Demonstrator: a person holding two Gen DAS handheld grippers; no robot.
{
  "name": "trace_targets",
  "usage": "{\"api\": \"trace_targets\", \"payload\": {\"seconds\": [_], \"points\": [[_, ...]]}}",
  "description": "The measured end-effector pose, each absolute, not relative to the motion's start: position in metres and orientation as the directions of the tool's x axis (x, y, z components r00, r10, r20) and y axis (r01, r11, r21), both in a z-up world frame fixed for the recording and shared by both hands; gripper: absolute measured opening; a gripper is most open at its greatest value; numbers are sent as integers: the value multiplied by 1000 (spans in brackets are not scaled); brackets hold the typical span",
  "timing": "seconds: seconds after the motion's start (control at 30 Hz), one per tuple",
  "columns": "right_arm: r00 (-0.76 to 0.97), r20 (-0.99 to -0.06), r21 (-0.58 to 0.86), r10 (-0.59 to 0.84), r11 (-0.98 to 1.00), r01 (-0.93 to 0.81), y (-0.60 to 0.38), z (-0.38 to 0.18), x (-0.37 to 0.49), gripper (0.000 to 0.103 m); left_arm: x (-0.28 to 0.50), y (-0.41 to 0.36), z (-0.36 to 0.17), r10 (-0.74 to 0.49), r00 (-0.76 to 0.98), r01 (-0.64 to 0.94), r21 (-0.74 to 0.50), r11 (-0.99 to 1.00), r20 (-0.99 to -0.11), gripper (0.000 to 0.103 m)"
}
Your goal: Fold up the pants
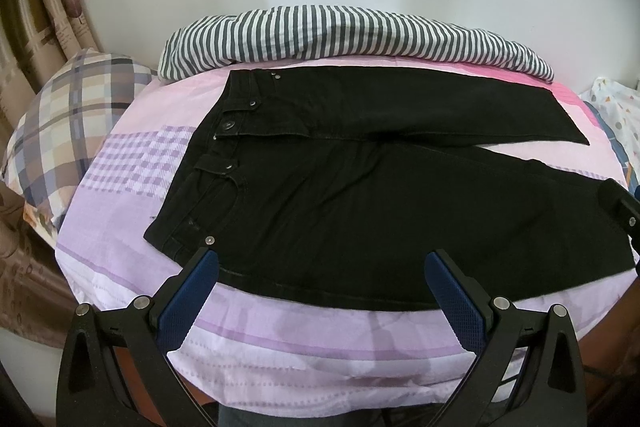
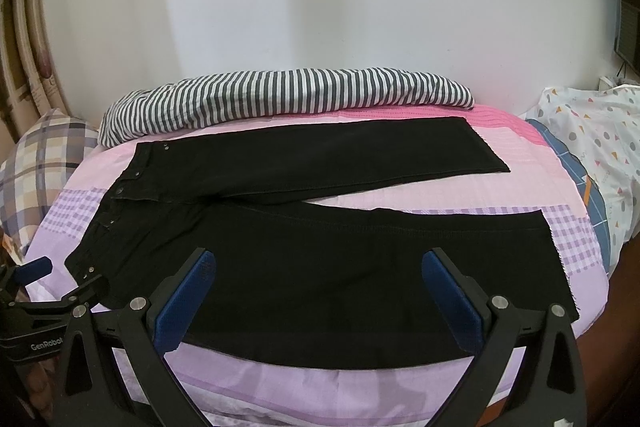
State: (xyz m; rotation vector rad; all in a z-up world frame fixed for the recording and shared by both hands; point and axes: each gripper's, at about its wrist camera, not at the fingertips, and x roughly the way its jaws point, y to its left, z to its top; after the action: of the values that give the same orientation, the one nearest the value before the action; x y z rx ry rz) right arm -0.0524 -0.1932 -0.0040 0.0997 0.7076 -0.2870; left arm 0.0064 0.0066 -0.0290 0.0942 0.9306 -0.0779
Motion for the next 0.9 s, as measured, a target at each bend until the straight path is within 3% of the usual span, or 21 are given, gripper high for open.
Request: {"api": "trace_targets", "payload": {"seconds": [0.53,0.67,0.83,0.9], "points": [[715,-669,30,-204,953,300,-209,-11,-35,103,49,25,-23,-53,607,95,6,995,-793,100],[728,-663,50,-173,960,274,-213,-9,-23,103,80,49,-16,-60,624,79,-14,997,-779,88],[729,-668,61,-149,965,253,-219,-7,4,103,133,91,-11,-144,599,60,-135,989,-788,58],[724,-673,59,-149,966,253,-221,-8,17,103,159,111,-12,-190,587,52,-198,979,-787,52]]}}
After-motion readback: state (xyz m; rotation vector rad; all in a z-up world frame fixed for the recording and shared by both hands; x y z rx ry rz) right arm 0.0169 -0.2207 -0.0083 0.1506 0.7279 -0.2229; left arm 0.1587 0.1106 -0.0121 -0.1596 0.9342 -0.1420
